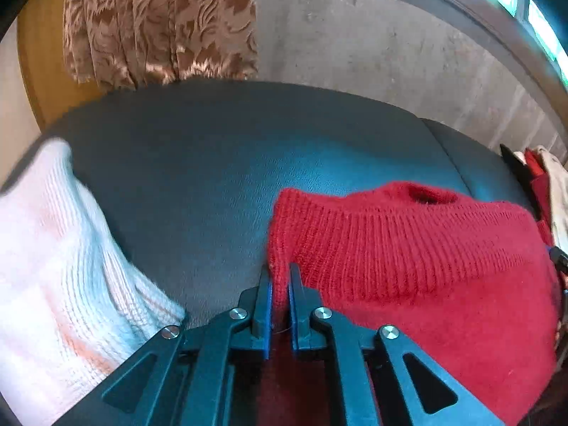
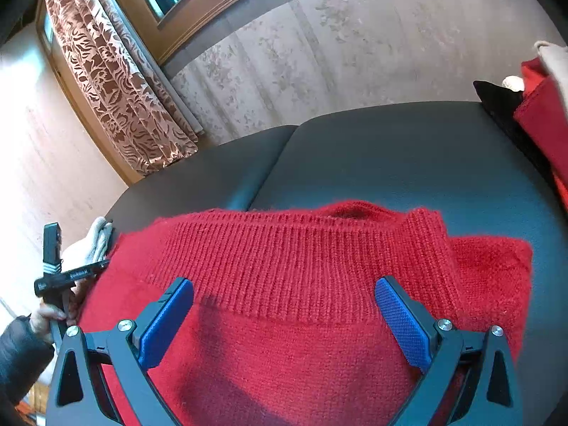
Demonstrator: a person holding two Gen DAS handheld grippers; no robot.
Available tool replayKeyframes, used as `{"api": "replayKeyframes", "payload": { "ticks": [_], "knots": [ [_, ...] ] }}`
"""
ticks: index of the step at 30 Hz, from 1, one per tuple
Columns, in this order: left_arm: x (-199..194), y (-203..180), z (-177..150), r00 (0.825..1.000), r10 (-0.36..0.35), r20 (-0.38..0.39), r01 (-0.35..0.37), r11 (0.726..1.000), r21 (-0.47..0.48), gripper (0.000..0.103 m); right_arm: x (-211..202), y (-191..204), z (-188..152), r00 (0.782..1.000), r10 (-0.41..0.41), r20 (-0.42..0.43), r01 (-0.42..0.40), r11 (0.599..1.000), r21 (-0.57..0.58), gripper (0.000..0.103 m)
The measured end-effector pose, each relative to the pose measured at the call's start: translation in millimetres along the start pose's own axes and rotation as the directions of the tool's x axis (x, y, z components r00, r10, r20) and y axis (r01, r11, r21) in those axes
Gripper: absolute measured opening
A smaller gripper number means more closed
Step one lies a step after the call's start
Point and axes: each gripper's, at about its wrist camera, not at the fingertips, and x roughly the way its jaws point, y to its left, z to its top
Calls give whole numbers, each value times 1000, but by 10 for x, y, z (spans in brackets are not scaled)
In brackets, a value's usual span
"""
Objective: Fold clothes
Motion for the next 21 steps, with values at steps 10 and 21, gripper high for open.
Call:
{"api": "replayKeyframes", "payload": {
  "ticks": [10, 21],
  "knots": [
    [-696, -750, 110, 964, -112, 242, 78, 986, 148, 32, 34, 90, 6, 998, -52, -20, 51, 998, -36, 103],
    [31, -1647, 143, 961, -272, -51, 267, 865, 425, 51, 44, 356, 143, 981, -172, -88, 160, 978, -131, 96]
  ]
}}
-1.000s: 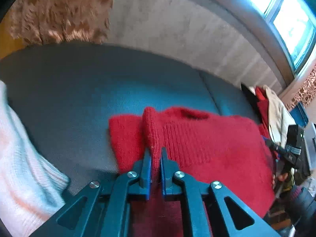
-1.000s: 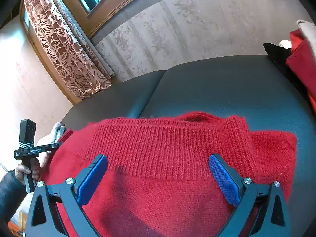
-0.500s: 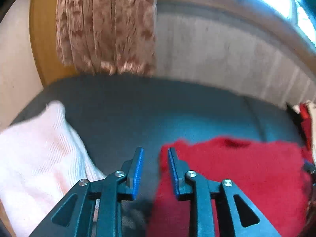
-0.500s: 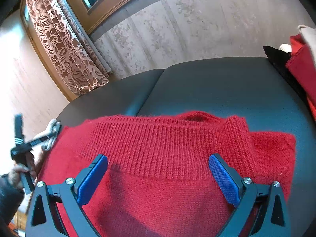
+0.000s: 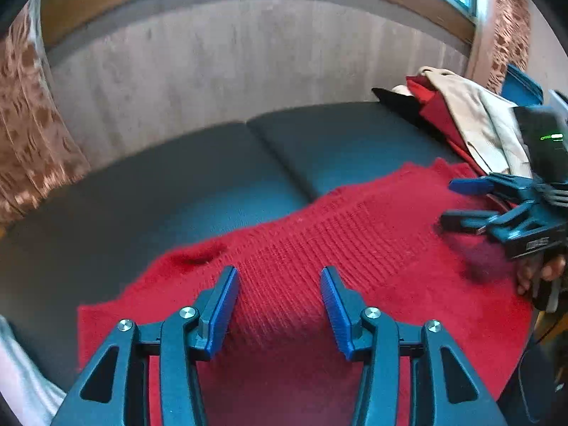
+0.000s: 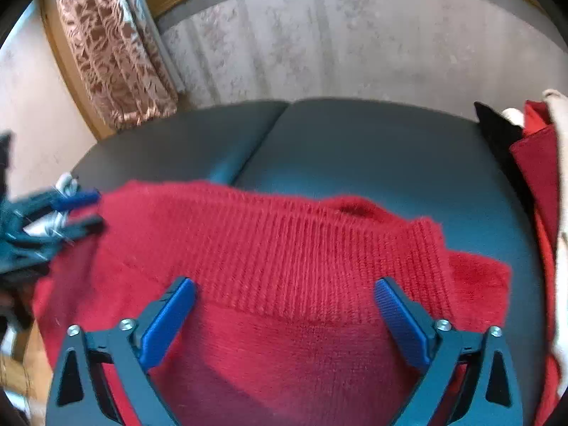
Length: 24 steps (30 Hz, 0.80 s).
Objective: Fold clothes
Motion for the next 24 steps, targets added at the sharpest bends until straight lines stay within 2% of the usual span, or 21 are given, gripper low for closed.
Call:
{"api": "replayKeyframes", "payload": {
  "ticks": [3, 5, 6, 7, 8, 9, 11, 12, 13, 16, 18, 19, 21, 22, 24],
  "knots": [
    [60, 36, -102, 999, -37, 0, 37, 997, -67, 51, -110, 90, 89, 999, 12, 47, -11, 1000, -24, 85],
    [54, 37, -144, 999, -43, 24, 45, 995, -91, 44, -43, 195, 139, 1000, -8, 25, 10, 997, -75, 83],
    [33, 55, -158, 998, -47, 36, 51, 993, -106, 28, 20, 253, 160, 1000, -24, 2, 24, 994, -105, 74],
    [3, 64, -174, 998, -48, 50, 53, 992, -117, 4, 92, 307, 176, 999, -41, -24, 37, 990, -134, 50],
    [-67, 31, -196, 996, -37, 75, 45, 992, -115, 4, 190, 334, 170, 997, -55, -55, 46, 987, -154, 38],
    [-131, -1, -211, 995, -28, 99, 39, 993, -112, 4, 238, 329, 168, 996, -58, -64, 48, 987, -155, 35],
    [-200, -27, -165, 990, -25, 140, 41, 993, -114, 4, 215, 330, 160, 998, -47, -50, 40, 990, -137, 21],
    [-233, -26, -140, 987, -22, 162, 41, 992, -118, 4, 181, 330, 168, 998, -37, -44, 32, 992, -126, 10],
    [-267, -26, -115, 983, -18, 183, 41, 992, -122, 4, 125, 323, 192, 999, -31, -28, 28, 993, -117, 7],
    [-356, -21, -41, 970, -5, 242, 39, 990, -137, 4, 2, 335, 278, 999, -32, 24, 34, 993, -109, 7],
    [-283, 29, -7, 971, 30, 238, 13, 985, -174, 4, -36, 332, 322, 998, -35, 55, 40, 995, -94, 7],
    [-226, 56, 3, 972, 51, 228, -6, 981, -193, 5, -39, 320, 334, 997, -37, 66, 42, 996, -82, 7],
    [84, 127, -50, 984, 122, 131, -87, 966, -242, 6, 9, 268, 312, 996, -54, 71, 58, 997, -56, 7],
    [202, 186, -89, 991, 104, 88, -77, 960, -270, 8, 78, 232, 269, 996, -69, 59, 72, 996, -49, 8],
    [210, 317, -117, 992, 60, 112, -19, 942, -334, 9, 303, 154, 200, 998, -55, 19, 56, 998, -22, 13]
  ]
}}
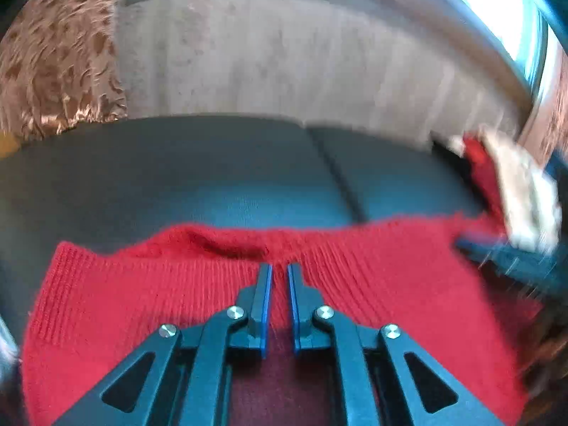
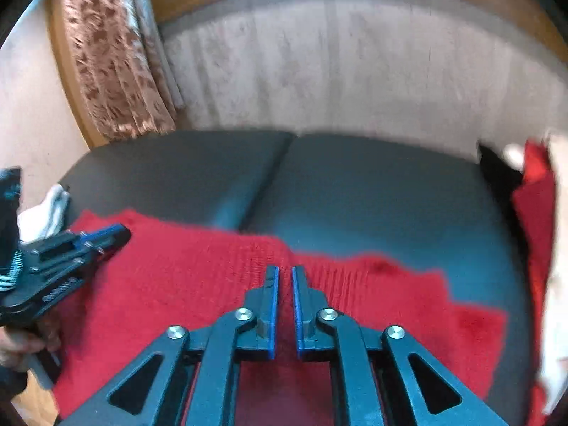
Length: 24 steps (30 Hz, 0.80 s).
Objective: Fold clothes
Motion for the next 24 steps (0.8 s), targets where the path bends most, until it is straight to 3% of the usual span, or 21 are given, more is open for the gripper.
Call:
{"api": "replayKeyframes", "payload": {
  "ticks": [2, 6, 11, 13, 14, 16, 19, 24],
  "knots": [
    [-1, 46, -23, 1000, -18, 3, 18, 1000, -22, 9, 19, -66, -138, 997, 39, 65, -41, 999, 29, 16],
    [-111, 154, -38, 999, -49, -4, 49, 996, -80, 10, 10, -155, -166, 993, 90, 74, -96, 993, 74, 21],
    [-721, 640, -96, 995, -66, 76, 78, 982, -173, 30, -65, -254, -245, 986, 142, 88, -152, 982, 112, 27],
    [-885, 911, -158, 998, -36, 59, 47, 979, -197, 46, -133, -291, -308, 979, 180, 101, -192, 973, 127, 46],
    [-966, 1047, -189, 998, -22, 50, 32, 977, -209, 49, -139, -278, -312, 974, 199, 104, -211, 970, 121, 52],
    [-1049, 1289, -253, 1000, -6, 18, 10, 973, -229, 51, -150, -247, -317, 966, 235, 108, -247, 963, 106, 75],
    [-989, 1530, -306, 999, -20, -28, 12, 964, -266, 58, -145, -117, -302, 972, 221, 79, -225, 973, 46, 89],
    [-675, 1654, -293, 991, -101, -91, 72, 957, -281, 58, -130, -12, -297, 979, 194, 54, -194, 981, -4, 95]
  ]
}}
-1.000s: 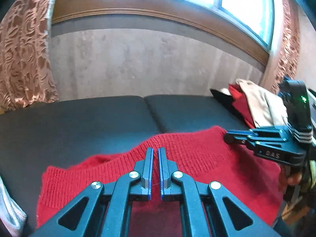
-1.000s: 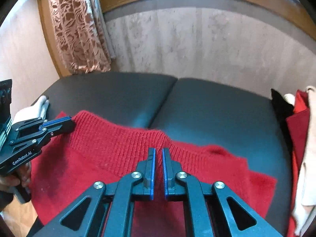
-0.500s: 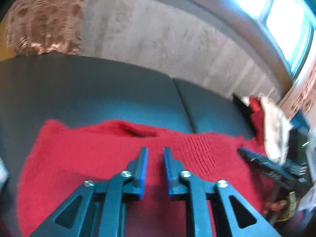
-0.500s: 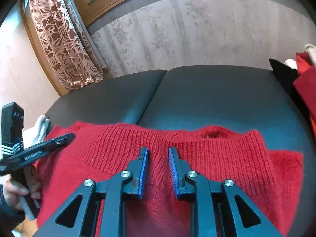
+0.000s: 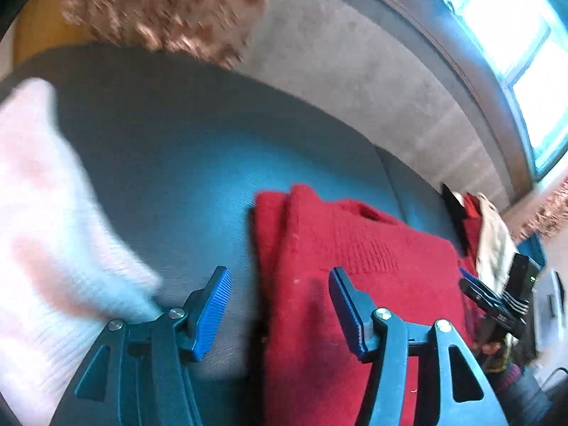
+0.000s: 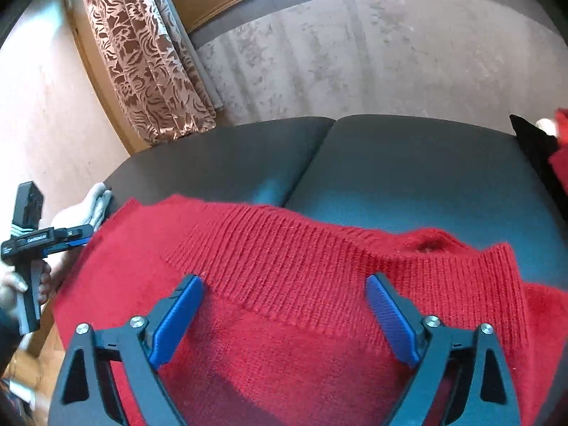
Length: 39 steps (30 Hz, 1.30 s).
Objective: Fold clothes
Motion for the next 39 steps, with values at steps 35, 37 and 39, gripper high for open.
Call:
{"api": "replayKeyframes", "payload": {
  "ticks": [35, 37, 39],
  "knots": [
    [-537, -445, 626, 982, -191, -3, 188, 970, -153, 11, -760, -415, -263, 953, 110, -282, -154, 979, -137, 92],
    [-601, -592, 616, 977, -213, -8, 209, 965, -160, 11, -677, -483, -317, 948, 113, -298, -157, 979, -130, 93],
    [-662, -757, 603, 971, -240, -10, 235, 956, -177, 11, -657, -474, -383, 953, 108, -283, -155, 977, -149, 95]
  ]
}}
